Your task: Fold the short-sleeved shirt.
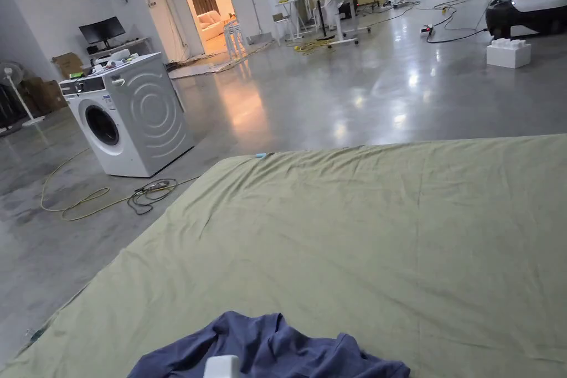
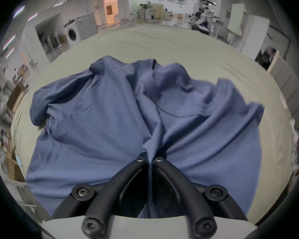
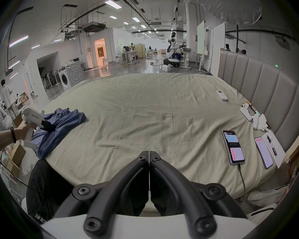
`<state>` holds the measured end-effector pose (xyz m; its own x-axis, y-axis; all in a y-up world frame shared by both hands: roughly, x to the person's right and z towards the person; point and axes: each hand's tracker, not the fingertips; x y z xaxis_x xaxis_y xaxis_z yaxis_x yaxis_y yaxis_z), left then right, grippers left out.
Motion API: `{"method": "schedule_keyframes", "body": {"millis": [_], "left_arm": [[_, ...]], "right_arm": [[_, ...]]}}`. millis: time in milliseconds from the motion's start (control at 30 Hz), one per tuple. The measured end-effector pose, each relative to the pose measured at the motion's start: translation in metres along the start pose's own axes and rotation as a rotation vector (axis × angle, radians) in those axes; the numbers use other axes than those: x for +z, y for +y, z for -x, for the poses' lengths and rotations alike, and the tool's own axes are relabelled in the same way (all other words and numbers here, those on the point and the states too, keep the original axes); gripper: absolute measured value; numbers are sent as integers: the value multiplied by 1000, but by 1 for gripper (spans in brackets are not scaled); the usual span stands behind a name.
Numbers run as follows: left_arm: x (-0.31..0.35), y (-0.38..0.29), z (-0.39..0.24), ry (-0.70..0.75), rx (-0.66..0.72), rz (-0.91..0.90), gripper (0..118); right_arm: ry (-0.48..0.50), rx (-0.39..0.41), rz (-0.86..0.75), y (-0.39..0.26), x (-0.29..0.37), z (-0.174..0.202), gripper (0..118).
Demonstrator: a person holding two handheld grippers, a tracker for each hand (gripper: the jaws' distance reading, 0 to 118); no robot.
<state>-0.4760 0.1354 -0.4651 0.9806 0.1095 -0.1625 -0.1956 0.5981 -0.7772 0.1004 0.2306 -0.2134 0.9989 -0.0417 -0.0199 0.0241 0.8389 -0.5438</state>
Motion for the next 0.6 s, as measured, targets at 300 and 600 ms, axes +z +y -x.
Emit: {"method": "schedule_keyframes", "body": {"millis": [300, 600], "left_arm": [[60, 53, -128, -319, -102, -197, 3], [53, -45, -389, -688, -511, -77, 3]], "right_arm": [[-22, -150, -20, -10, 16, -25, 1], [-114, -190, -53, -25, 54, -50, 1]]}}
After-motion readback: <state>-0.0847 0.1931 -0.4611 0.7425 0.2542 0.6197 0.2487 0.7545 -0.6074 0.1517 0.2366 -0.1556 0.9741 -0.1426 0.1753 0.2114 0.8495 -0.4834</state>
